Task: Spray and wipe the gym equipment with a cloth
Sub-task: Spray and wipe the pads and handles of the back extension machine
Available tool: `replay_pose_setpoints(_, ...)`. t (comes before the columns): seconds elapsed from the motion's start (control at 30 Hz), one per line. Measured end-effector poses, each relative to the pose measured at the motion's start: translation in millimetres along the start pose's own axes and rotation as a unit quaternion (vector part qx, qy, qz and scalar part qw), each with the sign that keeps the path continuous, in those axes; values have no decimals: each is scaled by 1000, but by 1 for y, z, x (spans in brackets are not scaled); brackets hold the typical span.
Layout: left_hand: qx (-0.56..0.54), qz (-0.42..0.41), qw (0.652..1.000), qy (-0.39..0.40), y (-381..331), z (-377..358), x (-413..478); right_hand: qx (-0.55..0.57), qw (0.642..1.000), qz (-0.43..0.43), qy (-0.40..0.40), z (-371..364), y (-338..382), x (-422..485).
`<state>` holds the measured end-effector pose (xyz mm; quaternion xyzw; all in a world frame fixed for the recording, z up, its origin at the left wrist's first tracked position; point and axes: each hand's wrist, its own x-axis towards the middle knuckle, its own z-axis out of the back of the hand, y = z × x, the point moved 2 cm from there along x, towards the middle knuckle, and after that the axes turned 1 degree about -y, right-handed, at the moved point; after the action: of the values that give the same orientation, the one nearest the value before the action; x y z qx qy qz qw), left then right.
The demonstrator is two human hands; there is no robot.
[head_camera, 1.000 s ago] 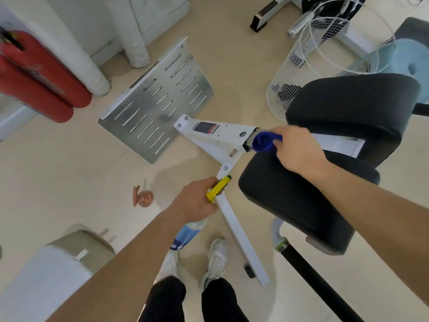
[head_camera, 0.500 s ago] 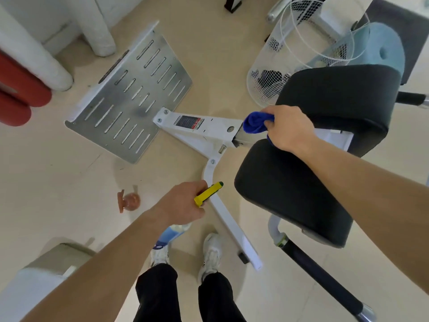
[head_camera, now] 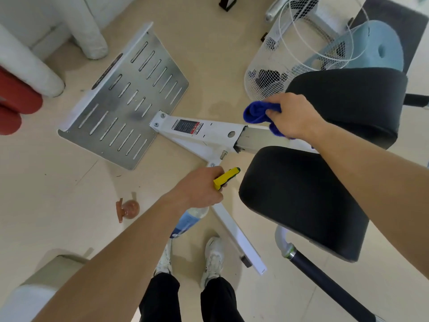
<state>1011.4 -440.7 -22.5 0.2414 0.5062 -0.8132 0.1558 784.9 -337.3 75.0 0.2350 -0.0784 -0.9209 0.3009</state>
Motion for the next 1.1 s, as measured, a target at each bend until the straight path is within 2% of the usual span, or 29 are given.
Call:
replay_pose_setpoints(0.1, -16, 11, 1000, -14, 9, 2, -2, -74, 989, 41, 121, -19, -2, 3)
replay_pose_setpoints(0.2, -43, 18, 998, -31, 22, 5, -12, -226, 949, 64, 210, -62, -11, -6)
replay_pose_setpoints(0.3, -70, 25, 996, -50, 30, 10, -19, -320, 920, 107, 201, -88, -8, -21)
replay_pose_setpoints(0.4, -92, 27, 992, -76, 29, 14, -22, -358, 896, 178, 193, -104, 2, -31)
replay_pose_setpoints(0.53, -117, 31, 987, -106, 23, 20, -20, -392, 858, 185, 275, -136, 31, -44)
replay_pose_setpoints(0.63, -127, 33, 984, -125, 21, 24, -17, -422, 803, 229, 353, -161, 54, -74)
replay_pose_setpoints(0.7, -126, 29, 983, -133, 22, 26, -18, -447, 778, 269, 351, -166, 56, -95)
replay_pose_setpoints(0.8, -116, 25, 984, -132, 24, 25, -20, -419, 787, 314, 327, -155, 44, -100)
replay_pose_setpoints(0.87, -111, 25, 984, -135, 25, 23, -21, -385, 806, 324, 313, -140, 36, -88)
replay_pose_setpoints(0.93, -114, 29, 983, -139, 26, 19, -22, -358, 845, 277, 285, -125, 25, -63)
replay_pose_setpoints(1.03, -115, 38, 983, -139, 28, 14, -23, -330, 899, 148, 245, -99, 3, -17)
replay_pose_setpoints(1.1, -100, 43, 985, -137, 26, 12, -24, -303, 917, 93, 243, -91, -7, -6)
